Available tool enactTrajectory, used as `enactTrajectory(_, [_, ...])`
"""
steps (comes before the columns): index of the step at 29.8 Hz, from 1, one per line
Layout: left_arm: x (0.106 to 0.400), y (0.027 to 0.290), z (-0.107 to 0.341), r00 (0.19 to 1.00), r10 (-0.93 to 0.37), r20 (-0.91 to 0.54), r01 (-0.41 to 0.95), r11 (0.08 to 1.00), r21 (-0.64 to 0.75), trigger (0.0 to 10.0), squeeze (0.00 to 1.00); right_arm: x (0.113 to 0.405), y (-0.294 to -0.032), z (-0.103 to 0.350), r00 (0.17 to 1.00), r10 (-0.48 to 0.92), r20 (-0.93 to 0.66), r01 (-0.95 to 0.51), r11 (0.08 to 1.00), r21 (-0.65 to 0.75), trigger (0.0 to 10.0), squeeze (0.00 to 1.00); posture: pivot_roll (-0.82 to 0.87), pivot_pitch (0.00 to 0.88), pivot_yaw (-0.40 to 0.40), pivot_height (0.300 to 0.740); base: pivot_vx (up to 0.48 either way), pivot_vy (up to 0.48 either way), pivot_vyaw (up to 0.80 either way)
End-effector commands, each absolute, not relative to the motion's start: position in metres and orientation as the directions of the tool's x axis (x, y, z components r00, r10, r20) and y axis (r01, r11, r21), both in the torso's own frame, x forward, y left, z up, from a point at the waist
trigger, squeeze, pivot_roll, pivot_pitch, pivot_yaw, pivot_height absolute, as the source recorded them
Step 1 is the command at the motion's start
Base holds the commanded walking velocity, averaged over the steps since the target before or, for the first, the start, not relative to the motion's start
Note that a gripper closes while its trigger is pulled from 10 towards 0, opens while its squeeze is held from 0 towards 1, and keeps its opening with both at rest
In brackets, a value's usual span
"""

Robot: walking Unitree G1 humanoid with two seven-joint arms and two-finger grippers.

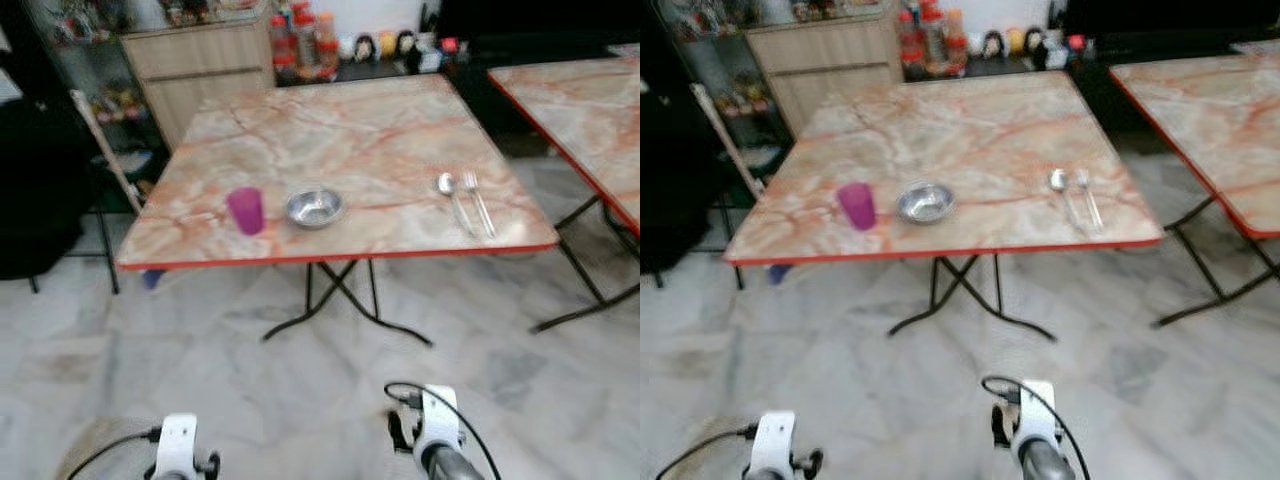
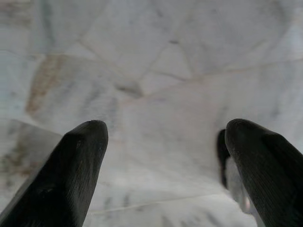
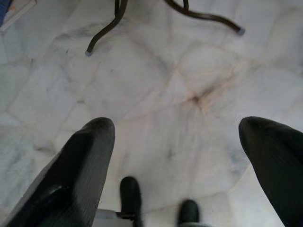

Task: Setting the table

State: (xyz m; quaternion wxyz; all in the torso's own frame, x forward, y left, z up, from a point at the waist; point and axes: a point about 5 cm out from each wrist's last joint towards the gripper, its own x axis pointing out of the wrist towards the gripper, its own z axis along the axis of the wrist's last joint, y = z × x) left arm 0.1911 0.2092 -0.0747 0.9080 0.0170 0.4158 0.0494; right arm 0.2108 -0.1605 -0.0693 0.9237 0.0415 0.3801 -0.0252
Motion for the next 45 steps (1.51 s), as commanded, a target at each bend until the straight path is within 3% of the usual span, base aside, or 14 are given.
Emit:
enactTrajectory(1, [0.1915, 0.2084, -0.0748, 0.648, 0.102, -0.755, -0.069, 0.995, 0.075, 10.0, 0.00, 0.2073, -0.1621, -0.0712, 0.703, -0.021, -0.711, 0.085, 0.995, 0.054, 10.0, 0.00, 0.04, 0.000, 0.099, 0.736, 0.000, 0.480, 0.00])
enactTrajectory(32, [0.1916, 0.2083, -0.0748, 0.648, 0.101, -0.755, -0.069, 0.995, 0.075, 10.0, 0.00, 0.2073, -0.1620, -0.0712, 0.703, -0.021, -0.711, 0.085, 0.995, 0.055, 10.0, 0.00, 0.04, 0.000, 0.099, 0.736, 0.000, 0.480, 0.00])
enactTrajectory(45, [0.1963, 0.2055, -0.0724, 0.666, 0.098, -0.740, -0.062, 0.995, 0.075, 10.0, 0.00, 0.2109, -0.1621, -0.0693, 0.707, -0.021, -0.707, 0.081, 0.995, 0.052, 10.0, 0.00, 0.05, 0.000, 0.091, 0.736, 0.202, 0.000, 0.00])
